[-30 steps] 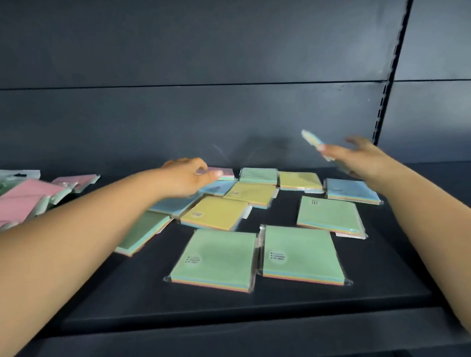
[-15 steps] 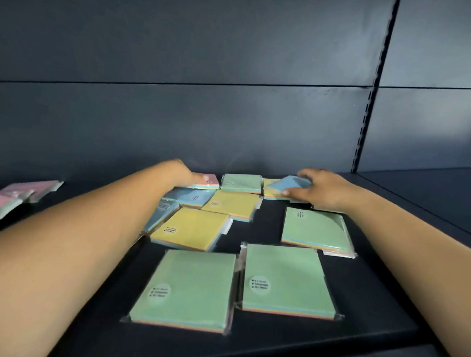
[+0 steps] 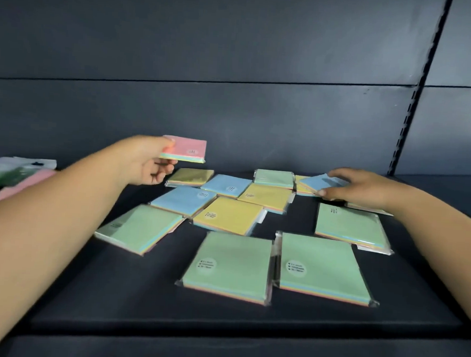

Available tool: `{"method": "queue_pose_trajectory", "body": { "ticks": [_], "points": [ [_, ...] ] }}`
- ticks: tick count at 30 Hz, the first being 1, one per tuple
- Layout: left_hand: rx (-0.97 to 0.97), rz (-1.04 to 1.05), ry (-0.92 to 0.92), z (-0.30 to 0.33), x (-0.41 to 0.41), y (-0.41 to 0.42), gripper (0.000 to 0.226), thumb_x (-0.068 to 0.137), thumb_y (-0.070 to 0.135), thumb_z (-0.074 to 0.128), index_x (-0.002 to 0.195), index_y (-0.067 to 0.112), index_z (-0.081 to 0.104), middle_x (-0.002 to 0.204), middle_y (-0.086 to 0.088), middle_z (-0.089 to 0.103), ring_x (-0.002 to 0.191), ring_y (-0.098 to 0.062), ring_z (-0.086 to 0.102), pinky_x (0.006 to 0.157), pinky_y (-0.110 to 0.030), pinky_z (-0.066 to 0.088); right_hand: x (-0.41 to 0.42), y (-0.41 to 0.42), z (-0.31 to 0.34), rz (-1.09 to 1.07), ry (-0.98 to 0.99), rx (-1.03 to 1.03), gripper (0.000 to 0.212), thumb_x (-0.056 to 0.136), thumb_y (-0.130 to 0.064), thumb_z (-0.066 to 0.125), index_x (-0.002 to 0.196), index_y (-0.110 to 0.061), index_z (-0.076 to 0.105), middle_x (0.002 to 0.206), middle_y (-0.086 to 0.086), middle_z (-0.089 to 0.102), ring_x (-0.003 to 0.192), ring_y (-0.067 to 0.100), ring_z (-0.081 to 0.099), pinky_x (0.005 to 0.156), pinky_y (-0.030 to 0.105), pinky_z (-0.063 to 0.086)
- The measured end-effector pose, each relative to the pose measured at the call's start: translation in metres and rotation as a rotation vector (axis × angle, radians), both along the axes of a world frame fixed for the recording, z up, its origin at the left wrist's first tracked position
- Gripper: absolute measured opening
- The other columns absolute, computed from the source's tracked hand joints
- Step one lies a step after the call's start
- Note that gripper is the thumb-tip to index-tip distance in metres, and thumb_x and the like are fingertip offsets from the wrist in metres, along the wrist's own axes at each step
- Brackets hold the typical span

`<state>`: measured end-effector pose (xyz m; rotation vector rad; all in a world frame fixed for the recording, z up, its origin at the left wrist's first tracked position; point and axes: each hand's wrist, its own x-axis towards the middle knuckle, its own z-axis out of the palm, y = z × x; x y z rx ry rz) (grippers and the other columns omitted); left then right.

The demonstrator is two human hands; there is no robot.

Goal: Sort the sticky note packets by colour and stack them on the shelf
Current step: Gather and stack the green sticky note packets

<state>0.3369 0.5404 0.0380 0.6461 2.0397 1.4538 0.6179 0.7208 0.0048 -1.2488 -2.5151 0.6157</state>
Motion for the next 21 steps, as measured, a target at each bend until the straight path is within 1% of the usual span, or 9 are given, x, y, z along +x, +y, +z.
{"method": "queue_pose_trajectory", "body": {
  "ticks": [3, 6, 9, 10, 12, 14, 16, 18, 21],
  "points": [
    [0.048, -0.005, -0.036, 0.001, 0.008, -0.022, 0.025, 0.099, 0.027, 0.037, 0.080, 0.016, 0.048, 0.070, -0.002, 0.050, 0.055, -0.011, 0.042, 0.054, -0.020, 0.030, -0.009, -0.020, 0.004, 0.049, 0.005, 0.096, 0.050, 0.088, -0.046, 0.054, 0.131, -0.022, 0.048, 0.140, 0.001, 0.044, 0.126, 0.021, 0.040, 0.099, 0.031, 0.032],
    [0.126, -0.043, 0.001, 0.001, 0.024, -0.047, 0.017, 0.099, 0.024, 0.041, 0.084, 0.020, 0.049, 0.071, -0.002, 0.055, 0.055, -0.013, 0.046, 0.054, -0.022, 0.033, -0.017, -0.043, 0.013, 0.112, 0.090, 0.163, 0.043, 0.089, -0.044, 0.053, 0.126, -0.022, 0.054, 0.136, -0.002, 0.051, 0.124, 0.017, 0.044, 0.094, 0.024, 0.032],
    [0.146, -0.131, 0.113, 0.000, 0.039, -0.077, 0.010, 0.096, 0.023, 0.048, 0.088, 0.023, 0.055, 0.067, 0.000, 0.060, 0.048, -0.011, 0.054, 0.057, -0.024, 0.037, -0.026, -0.069, 0.022, 0.227, 0.223, 0.123, 0.023, 0.087, -0.042, 0.057, 0.098, -0.024, 0.066, 0.103, -0.004, 0.067, 0.088, 0.013, 0.057, 0.076, 0.022, 0.039],
    [0.136, -0.169, 0.167, 0.000, 0.042, -0.088, 0.009, 0.094, 0.023, 0.050, 0.089, 0.023, 0.058, 0.065, 0.002, 0.062, 0.048, -0.009, 0.055, 0.059, -0.024, 0.039, -0.031, -0.078, 0.024, 0.274, 0.259, 0.124, 0.020, 0.085, -0.041, 0.059, 0.093, -0.023, 0.066, 0.096, -0.004, 0.067, 0.084, 0.013, 0.057, 0.076, 0.022, 0.040],
    [0.089, -0.246, 0.322, 0.002, 0.045, -0.106, 0.009, 0.092, 0.023, 0.053, 0.092, 0.025, 0.063, 0.066, 0.007, 0.064, 0.057, -0.008, 0.056, 0.066, -0.026, 0.042, -0.042, -0.100, 0.029, 0.351, 0.315, 0.124, 0.021, 0.083, -0.040, 0.061, 0.097, -0.025, 0.063, 0.095, -0.006, 0.064, 0.090, 0.011, 0.058, 0.085, 0.023, 0.042],
    [0.040, -0.308, 0.474, 0.007, 0.049, -0.120, 0.011, 0.089, 0.025, 0.057, 0.091, 0.031, 0.067, 0.072, 0.012, 0.068, 0.071, -0.009, 0.058, 0.072, -0.028, 0.043, -0.054, -0.127, 0.034, 0.446, 0.408, -0.037, 0.027, 0.082, -0.039, 0.062, 0.107, -0.029, 0.058, 0.099, -0.010, 0.062, 0.092, 0.007, 0.060, 0.084, 0.022, 0.044],
    [0.035, -0.388, 0.556, 0.012, 0.055, -0.136, 0.013, 0.082, 0.032, 0.061, 0.085, 0.042, 0.068, 0.077, 0.013, 0.071, 0.075, -0.007, 0.061, 0.074, -0.027, 0.047, -0.066, -0.158, 0.039, 0.560, 0.463, -0.292, 0.030, 0.085, -0.033, 0.061, 0.114, -0.028, 0.055, 0.098, -0.013, 0.063, 0.087, 0.004, 0.062, 0.075, 0.021, 0.047],
    [0.071, -0.455, 0.606, 0.019, 0.061, -0.152, 0.019, 0.078, 0.031, 0.062, 0.085, 0.048, 0.067, 0.080, 0.017, 0.072, 0.077, -0.002, 0.063, 0.072, -0.018, 0.049, -0.079, -0.183, 0.042, 0.672, 0.454, -0.420, 0.021, 0.087, -0.019, 0.061, 0.107, -0.024, 0.060, 0.093, -0.011, 0.064, 0.077, 0.003, 0.063, 0.063, 0.017, 0.046],
    [0.084, -0.407, 0.755, 0.027, 0.058, -0.181, 0.023, 0.084, 0.021, 0.062, 0.093, 0.042, 0.062, 0.071, 0.028, 0.068, 0.069, 0.010, 0.061, 0.066, -0.004, 0.045, -0.095, -0.213, 0.046, 0.722, 0.491, -0.489, 0.017, 0.085, -0.005, 0.061, 0.096, -0.019, 0.064, 0.083, -0.007, 0.066, 0.065, -0.001, 0.065, 0.054, 0.014, 0.049]
  ]
}}
